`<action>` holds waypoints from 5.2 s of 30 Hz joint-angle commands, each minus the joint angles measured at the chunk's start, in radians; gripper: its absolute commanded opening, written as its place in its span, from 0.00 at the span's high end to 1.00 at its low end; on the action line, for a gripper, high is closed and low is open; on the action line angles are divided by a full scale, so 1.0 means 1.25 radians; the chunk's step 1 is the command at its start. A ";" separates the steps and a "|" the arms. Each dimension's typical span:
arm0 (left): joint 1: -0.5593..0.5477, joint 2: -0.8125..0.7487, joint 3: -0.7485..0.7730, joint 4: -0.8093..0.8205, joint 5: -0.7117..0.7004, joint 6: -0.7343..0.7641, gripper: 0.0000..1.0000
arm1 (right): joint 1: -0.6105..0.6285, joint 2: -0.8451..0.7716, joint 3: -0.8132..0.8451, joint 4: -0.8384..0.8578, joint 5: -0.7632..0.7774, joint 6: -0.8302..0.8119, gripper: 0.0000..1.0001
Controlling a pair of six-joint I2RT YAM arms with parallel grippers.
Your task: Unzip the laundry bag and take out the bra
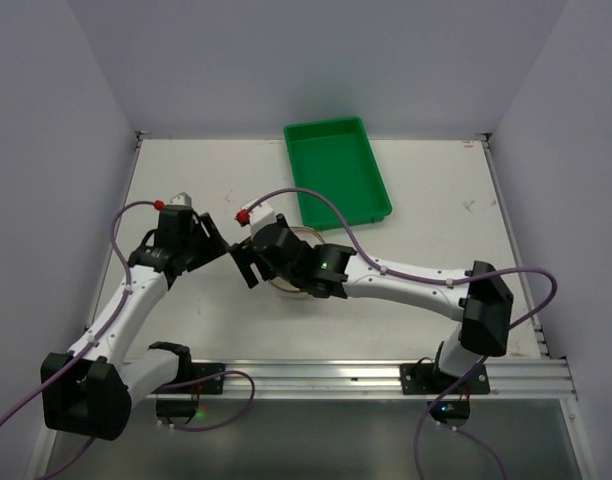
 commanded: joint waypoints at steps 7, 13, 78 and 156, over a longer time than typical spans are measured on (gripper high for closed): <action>0.018 -0.018 -0.070 0.076 0.086 0.041 0.34 | 0.028 0.148 0.146 -0.137 0.219 0.043 0.35; 0.018 -0.009 -0.086 0.092 0.138 0.041 0.34 | 0.028 0.157 0.137 -0.157 0.255 0.063 0.64; -0.202 0.049 0.048 0.133 0.234 -0.013 0.51 | -0.170 -0.221 -0.243 0.085 -0.264 0.207 0.28; -0.211 0.065 -0.024 0.113 0.213 -0.007 1.00 | -0.463 -0.219 0.199 0.096 -0.434 -0.027 1.00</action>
